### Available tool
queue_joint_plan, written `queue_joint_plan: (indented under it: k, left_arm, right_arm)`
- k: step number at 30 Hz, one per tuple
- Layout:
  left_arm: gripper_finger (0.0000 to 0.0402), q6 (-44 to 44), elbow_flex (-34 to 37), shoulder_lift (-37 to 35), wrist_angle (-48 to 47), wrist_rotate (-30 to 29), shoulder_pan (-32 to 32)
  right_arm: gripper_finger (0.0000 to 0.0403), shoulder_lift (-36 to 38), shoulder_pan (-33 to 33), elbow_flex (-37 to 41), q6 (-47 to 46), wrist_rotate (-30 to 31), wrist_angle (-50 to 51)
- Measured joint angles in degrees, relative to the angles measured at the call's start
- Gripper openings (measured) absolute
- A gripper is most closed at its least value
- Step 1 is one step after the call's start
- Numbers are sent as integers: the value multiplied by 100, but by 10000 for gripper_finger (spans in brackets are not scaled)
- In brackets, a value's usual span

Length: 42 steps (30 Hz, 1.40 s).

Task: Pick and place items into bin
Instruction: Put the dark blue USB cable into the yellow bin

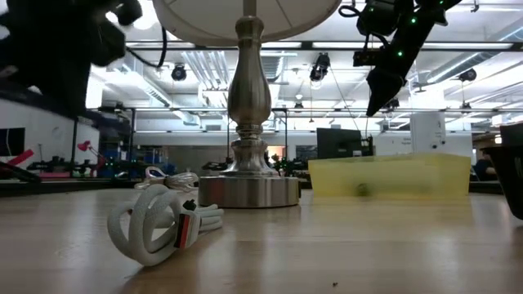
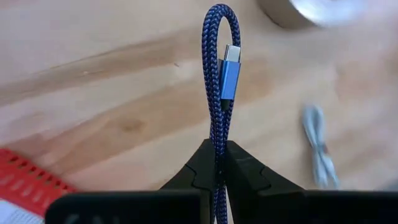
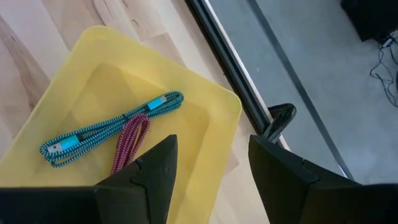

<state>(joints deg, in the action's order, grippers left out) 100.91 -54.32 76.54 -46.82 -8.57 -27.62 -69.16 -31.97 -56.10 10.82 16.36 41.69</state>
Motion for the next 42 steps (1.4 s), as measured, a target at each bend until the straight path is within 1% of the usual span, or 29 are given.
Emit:
queue_joint_plan:
  k: [2,4,6,9,11,13,16,21,23,25,28,30,32,34,36,38,40,42]
  left_arm:
    - [3,-569,-28,-197,106,259,2]
    - [3,-1187,-45,-377,424,616,-19]
    - [3,-1905,-67,-492,919,964,-90]
    - [3,-3087,-68,-516,1893,1271,-316]
    - [2,-3499,-62,-474,2427,1369,-436]
    - [2,-3669,-62,-369,2977,1389,-516]
    - [2,-3684,-65,-132,3653,1343,-589]
    - [2,-3914,-236,461,4457,1126,-634]
    - [2,-4188,-337,725,4860,1027,-632]
    - [2,-4407,-485,972,5106,969,-625]
    - [2,-4601,-732,1276,5258,952,-625]
    - [2,-4669,-875,1402,5239,949,-625]
    - [2,-4810,-951,1440,5237,939,-652]
    - [2,-4927,-988,1437,5249,875,-663]
    - [2,-5056,-985,1383,5239,817,-669]
    - [2,-5175,-982,1352,5256,791,-664]
    - [2,-5183,-984,1352,5257,735,-666]
    - [2,-5187,-984,1355,5247,669,-673]
  right_arm:
    - [184,10,0,0,47,-2,0]
    - [184,18,0,0,120,-64,7]
    - [184,30,-3,0,250,-314,57]
    - [184,55,-7,0,505,-884,172]
    - [184,63,-9,0,710,-1377,296]
    - [184,83,-7,0,889,-1976,437]
    - [184,120,-7,0,979,-3041,663]
    - [184,255,-6,4,932,-4782,1198]
    - [184,380,13,17,966,-5304,1556]
    - [184,583,70,40,995,-5647,1827]
    - [184,1052,265,111,830,-5889,1944]
    - [184,1429,458,138,531,-5893,1898]
    - [184,1835,679,174,77,-5874,1726]
    - [184,2242,949,221,-565,-5747,1330]
    - [184,2613,1293,268,-1190,-5484,832]
    - [184,2906,1728,301,-1842,-5092,373]
    - [184,3089,2245,308,-2540,-4554,-27]
    - [184,3178,2846,330,-3043,-3963,-399]
